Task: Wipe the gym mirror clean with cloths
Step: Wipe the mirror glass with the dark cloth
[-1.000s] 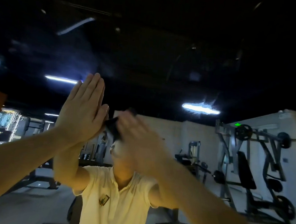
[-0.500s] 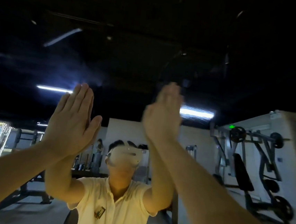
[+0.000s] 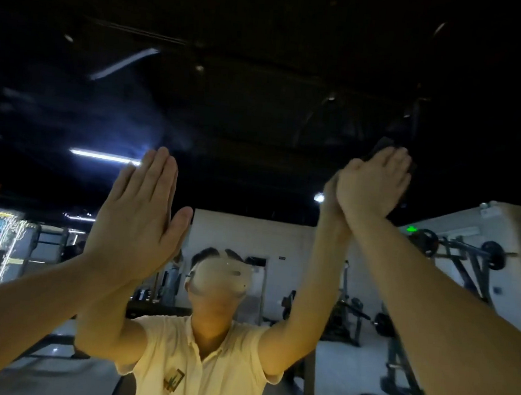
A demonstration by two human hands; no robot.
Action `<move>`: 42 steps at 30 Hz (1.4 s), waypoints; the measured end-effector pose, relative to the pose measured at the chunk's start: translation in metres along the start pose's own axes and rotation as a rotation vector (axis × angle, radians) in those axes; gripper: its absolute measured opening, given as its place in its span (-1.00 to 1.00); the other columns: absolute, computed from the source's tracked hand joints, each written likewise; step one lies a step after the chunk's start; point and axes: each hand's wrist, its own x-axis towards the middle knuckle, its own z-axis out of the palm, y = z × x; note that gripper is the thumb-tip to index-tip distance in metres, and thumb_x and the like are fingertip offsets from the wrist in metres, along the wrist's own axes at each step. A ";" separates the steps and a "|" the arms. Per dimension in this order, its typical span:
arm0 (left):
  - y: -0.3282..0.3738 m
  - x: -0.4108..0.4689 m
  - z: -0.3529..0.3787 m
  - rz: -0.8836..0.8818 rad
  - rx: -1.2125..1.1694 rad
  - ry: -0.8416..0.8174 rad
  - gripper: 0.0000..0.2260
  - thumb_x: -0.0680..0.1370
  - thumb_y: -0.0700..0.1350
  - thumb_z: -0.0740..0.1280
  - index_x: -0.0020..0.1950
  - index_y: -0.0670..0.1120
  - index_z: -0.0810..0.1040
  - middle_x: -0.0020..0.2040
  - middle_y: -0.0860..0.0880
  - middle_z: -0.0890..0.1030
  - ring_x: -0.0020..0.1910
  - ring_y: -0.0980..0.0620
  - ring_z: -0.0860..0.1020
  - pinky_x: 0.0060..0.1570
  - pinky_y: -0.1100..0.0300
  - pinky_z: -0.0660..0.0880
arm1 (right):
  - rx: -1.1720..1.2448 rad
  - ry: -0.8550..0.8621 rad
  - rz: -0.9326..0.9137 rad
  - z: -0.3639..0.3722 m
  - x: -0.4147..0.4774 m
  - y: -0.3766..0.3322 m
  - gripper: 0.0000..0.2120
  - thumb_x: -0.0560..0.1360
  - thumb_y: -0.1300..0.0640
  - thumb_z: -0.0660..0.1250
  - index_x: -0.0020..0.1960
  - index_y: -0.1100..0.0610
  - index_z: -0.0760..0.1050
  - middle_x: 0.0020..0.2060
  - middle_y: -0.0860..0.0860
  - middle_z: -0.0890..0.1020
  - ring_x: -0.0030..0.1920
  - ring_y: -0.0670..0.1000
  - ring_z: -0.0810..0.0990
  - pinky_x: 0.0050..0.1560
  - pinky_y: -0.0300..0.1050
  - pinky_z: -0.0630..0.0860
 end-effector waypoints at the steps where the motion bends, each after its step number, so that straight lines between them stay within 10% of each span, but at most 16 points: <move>1: 0.000 0.000 0.001 0.001 0.004 -0.001 -0.31 0.71 0.22 -0.15 0.68 -0.23 -0.06 0.70 -0.20 -0.05 0.69 -0.09 -0.11 0.64 -0.14 -0.02 | 0.002 0.008 -0.061 0.002 -0.008 -0.019 -0.36 0.65 0.01 0.00 0.65 0.29 0.04 0.64 0.24 0.05 0.65 0.20 0.01 0.63 0.15 -0.02; 10: -0.001 0.001 0.000 0.001 -0.005 -0.003 -0.31 0.71 0.23 -0.15 0.68 -0.22 -0.05 0.70 -0.18 -0.05 0.69 -0.07 -0.12 0.64 -0.14 0.00 | -0.030 -0.217 -1.028 0.008 -0.072 -0.091 -0.37 0.67 0.03 0.14 0.67 0.14 0.05 0.67 0.06 0.00 0.66 0.03 -0.08 0.63 -0.02 -0.18; 21: 0.001 0.001 -0.001 0.004 -0.029 0.001 -0.30 0.70 0.22 -0.15 0.68 -0.25 -0.02 0.69 -0.23 -0.01 0.69 -0.12 -0.09 0.64 -0.16 -0.02 | -0.053 0.011 0.094 0.000 -0.053 0.072 -0.29 0.57 -0.02 -0.16 0.65 0.31 0.02 0.64 0.25 0.07 0.64 0.21 0.04 0.62 0.20 0.04; 31: -0.003 0.006 -0.021 0.026 0.013 -0.141 -0.23 0.68 0.29 -0.19 0.67 -0.26 0.01 0.68 -0.26 0.04 0.68 -0.17 -0.03 0.62 -0.18 0.02 | -0.224 -0.270 -1.204 -0.004 -0.186 0.003 -0.29 0.60 -0.10 0.08 0.65 0.20 0.03 0.65 0.16 0.01 0.66 0.13 -0.11 0.64 0.12 -0.17; 35: -0.001 -0.004 -0.041 0.039 0.006 -0.167 -0.21 0.65 0.30 -0.12 0.63 -0.31 0.14 0.64 -0.30 0.16 0.65 -0.23 0.10 0.60 -0.22 0.11 | -0.131 -0.165 -0.649 -0.014 -0.125 0.073 -0.28 0.53 -0.02 0.25 0.61 0.20 0.18 0.59 0.15 0.21 0.57 0.14 0.19 0.57 0.10 0.22; 38: 0.002 -0.026 -0.049 0.076 0.030 -0.198 -0.11 0.60 0.39 -0.06 0.59 -0.35 0.21 0.60 -0.34 0.24 0.61 -0.29 0.20 0.55 -0.27 0.19 | -0.132 -0.109 -0.171 -0.010 -0.096 0.092 -0.27 0.58 -0.07 -0.12 0.63 0.33 0.03 0.62 0.27 0.12 0.63 0.24 0.06 0.62 0.19 0.07; 42: 0.008 -0.041 -0.058 0.005 0.063 -0.327 0.19 0.41 0.65 -0.10 0.63 -0.33 0.13 0.63 -0.30 0.18 0.62 -0.26 0.18 0.55 -0.25 0.23 | -0.153 -0.077 -0.266 0.000 -0.121 0.042 -0.31 0.65 -0.05 -0.07 0.63 0.35 -0.05 0.63 0.31 0.01 0.64 0.27 -0.04 0.61 0.27 0.04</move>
